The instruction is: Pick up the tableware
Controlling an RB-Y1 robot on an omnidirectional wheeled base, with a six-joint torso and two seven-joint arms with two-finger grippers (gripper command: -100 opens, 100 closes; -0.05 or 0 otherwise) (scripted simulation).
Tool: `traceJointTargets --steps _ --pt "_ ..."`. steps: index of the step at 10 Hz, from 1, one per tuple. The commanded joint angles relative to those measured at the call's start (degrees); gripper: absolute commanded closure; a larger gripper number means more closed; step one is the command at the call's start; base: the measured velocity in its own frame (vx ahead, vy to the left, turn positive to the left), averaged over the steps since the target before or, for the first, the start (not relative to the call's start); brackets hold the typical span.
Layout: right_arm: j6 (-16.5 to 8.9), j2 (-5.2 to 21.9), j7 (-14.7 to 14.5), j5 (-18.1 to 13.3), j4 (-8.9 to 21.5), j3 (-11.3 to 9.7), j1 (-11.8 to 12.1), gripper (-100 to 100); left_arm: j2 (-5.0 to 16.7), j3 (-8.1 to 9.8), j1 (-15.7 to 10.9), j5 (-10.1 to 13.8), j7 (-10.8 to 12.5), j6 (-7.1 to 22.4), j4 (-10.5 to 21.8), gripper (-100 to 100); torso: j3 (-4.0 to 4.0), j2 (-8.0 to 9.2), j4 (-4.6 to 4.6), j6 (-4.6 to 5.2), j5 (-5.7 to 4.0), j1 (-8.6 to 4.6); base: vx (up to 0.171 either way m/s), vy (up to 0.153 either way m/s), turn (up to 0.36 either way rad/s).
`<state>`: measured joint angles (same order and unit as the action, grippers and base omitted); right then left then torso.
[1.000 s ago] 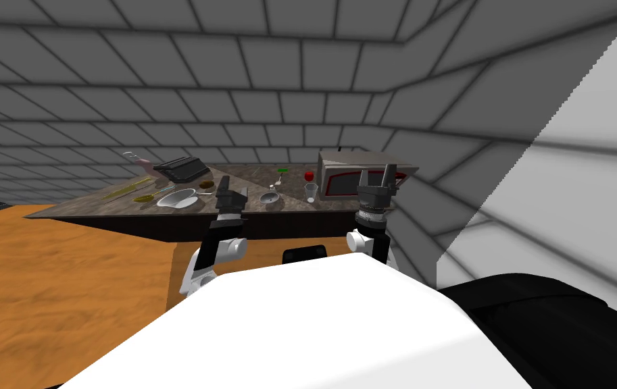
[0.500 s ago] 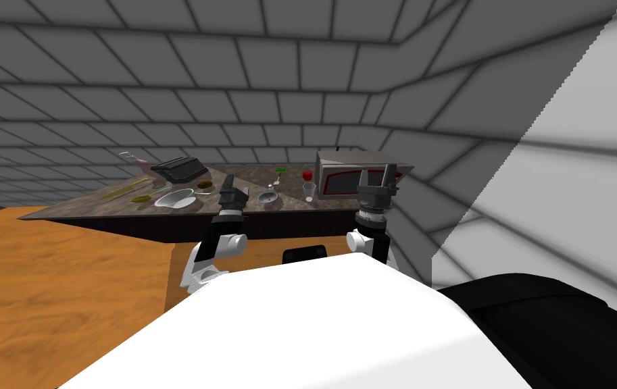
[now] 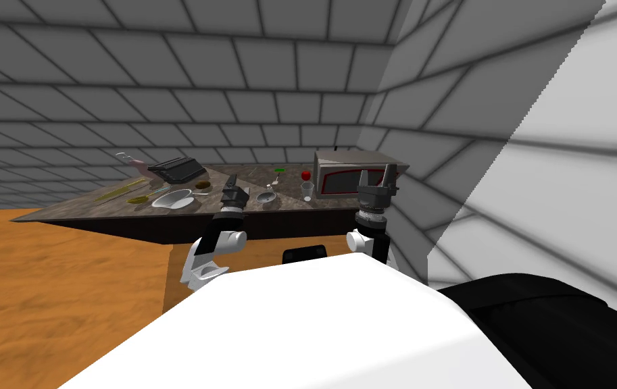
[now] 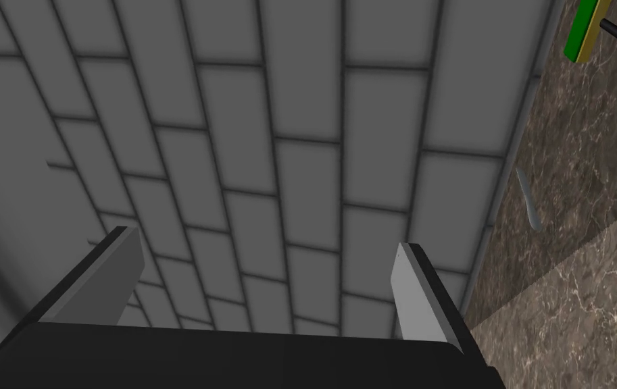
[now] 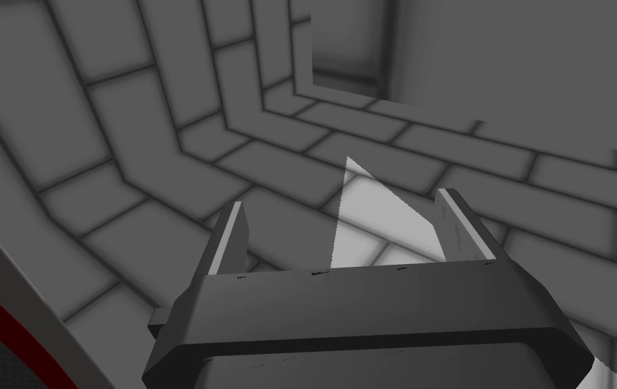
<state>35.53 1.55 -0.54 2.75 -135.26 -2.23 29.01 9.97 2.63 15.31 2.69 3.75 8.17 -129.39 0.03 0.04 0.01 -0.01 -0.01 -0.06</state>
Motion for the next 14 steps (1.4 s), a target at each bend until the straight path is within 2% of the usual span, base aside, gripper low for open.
traceJointTargets --steps 1,2,5,6,7,8,9,14 --pt "0.0 0.0 0.0 0.0 0.0 0.0 0.0 0 0.09 0.34 -1.1 -0.28 -0.38 2.86 0.08 -100 0.0 0.0 0.0 0.0 0.0 0.0 -0.011 -0.018 -0.032" --pt "0.0 0.0 0.0 0.0 0.0 0.0 0.0 0 0.09 0.34 -1.1 -0.28 -0.38 3.5 0.08 -100 0.0 0.0 0.0 0.01 0.0 -0.01 -0.01 -0.015 -0.02" --pt "0.0 0.0 0.0 0.0 0.0 0.0 0.0 0 0.19 0.96 -2.76 -0.7 -0.81 8.51 0.29 -100 -0.02 -0.03 -0.01 0.0 0.0 0.01 -0.005 -0.015 -0.037" --pt "0.0 0.0 0.0 0.0 0.0 0.0 0.0 0 0.19 0.96 -2.76 -0.7 -0.81 9.13 0.29 -100 -0.02 -0.03 -0.01 0.01 0.0 0.0 -0.002 -0.011 -0.013" --pt "0.0 0.0 0.0 0.0 0.0 0.0 0.0 0 0.22 1.28 -3.45 -0.88 -0.91 11.33 0.43 -100 -0.02 -0.04 -0.01 -0.01 0.0 0.02 0.002 -0.011 -0.033" --pt "0.0 0.0 0.0 0.0 0.0 0.0 0.0 0 0.22 1.28 -3.45 -0.88 -0.91 11.96 0.43 -100 -0.03 -0.05 -0.01 0.0 0.01 0.02 0.003 -0.008 -0.023" --pt "0.0 0.0 0.0 0.0 0.0 0.0 0.0 0 0.24 1.59 -4.03 -1.04 -0.92 14.06 0.58 -100 -0.03 -0.06 -0.01 0.0 0.01 0.03 0.006 -0.008 -0.058" --pt "0.0 0.0 0.0 0.0 0.0 0.0 0.0 0 0.24 2.22 -4.89 -1.3 -0.7 20.49 0.92 -100 -0.06 -0.1 -0.02 0.0 0.01 0.04 0.013 -0.005 -0.034"
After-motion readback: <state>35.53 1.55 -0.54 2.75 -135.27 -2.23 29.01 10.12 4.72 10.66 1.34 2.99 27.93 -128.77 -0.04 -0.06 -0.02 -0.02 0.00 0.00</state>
